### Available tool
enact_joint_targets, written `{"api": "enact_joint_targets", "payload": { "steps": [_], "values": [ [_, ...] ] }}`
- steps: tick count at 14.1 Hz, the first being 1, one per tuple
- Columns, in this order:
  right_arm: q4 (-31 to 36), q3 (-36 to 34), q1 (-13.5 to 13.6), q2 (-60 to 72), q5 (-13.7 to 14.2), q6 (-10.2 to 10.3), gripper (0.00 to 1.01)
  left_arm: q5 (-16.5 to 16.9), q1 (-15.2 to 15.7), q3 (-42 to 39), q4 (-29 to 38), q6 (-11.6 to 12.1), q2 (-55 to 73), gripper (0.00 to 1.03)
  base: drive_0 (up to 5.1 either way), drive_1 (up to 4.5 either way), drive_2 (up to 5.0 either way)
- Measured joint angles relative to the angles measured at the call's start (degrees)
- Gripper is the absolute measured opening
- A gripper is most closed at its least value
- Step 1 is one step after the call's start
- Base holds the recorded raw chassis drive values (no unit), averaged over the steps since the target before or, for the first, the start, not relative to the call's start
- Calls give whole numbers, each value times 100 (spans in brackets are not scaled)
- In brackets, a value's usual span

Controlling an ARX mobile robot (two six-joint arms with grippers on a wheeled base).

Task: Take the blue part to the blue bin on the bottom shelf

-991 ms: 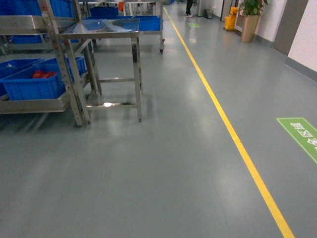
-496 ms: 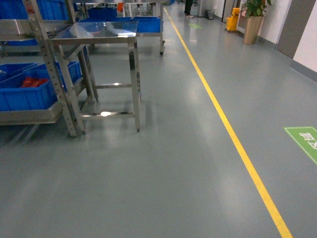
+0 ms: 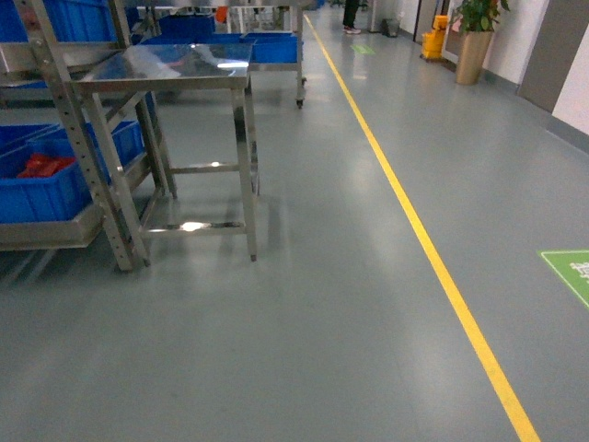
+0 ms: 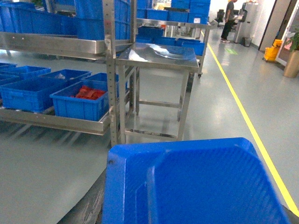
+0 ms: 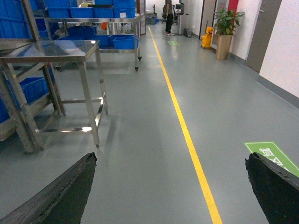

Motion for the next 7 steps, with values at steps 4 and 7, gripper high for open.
{"api": "enact_joint_targets", "payload": {
  "steps": [4, 7],
  "values": [
    [31, 0, 0, 0, -2, 0, 98, -2, 0, -2, -11, -2, -4, 44, 9, 430, -412],
    [15, 0, 0, 0, -2, 0, 98, 0, 0, -2, -22, -2, -2, 44, 9, 430, -412]
  ]
}}
